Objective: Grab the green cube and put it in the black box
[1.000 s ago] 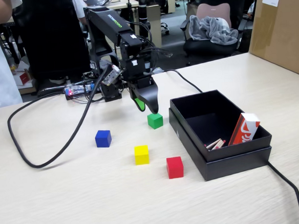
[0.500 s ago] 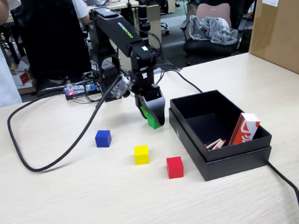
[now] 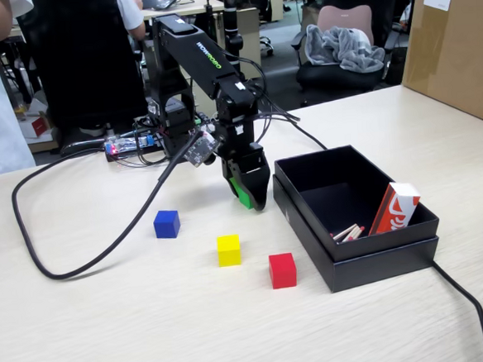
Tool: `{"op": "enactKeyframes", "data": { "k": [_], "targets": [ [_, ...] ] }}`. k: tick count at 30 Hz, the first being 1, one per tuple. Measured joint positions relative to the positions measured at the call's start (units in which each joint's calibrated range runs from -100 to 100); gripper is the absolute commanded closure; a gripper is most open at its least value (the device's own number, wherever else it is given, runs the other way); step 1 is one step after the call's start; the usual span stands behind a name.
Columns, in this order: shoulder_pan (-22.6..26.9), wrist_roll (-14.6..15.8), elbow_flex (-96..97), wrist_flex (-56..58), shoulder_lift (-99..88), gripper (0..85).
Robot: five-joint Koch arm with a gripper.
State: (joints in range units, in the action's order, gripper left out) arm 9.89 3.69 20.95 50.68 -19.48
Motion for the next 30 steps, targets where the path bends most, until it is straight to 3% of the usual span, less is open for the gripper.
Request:
{"op": "enactKeyframes", "data": {
  "k": [5, 12, 20, 24, 30],
  "targets": [
    [0.05, -0.15, -0.18, 0.0, 0.13, 84.2],
    [0.1, -0.2, -0.27, 0.0, -0.91, 84.6],
    [0.15, -2.25, -2.92, 1.55, -22.65, 84.6],
    [3.37, -3.22, -12.69, 1.78, -29.0, 84.6],
    [5.23, -1.07, -31.13, 2.17, -13.59, 84.6]
  ]
}}
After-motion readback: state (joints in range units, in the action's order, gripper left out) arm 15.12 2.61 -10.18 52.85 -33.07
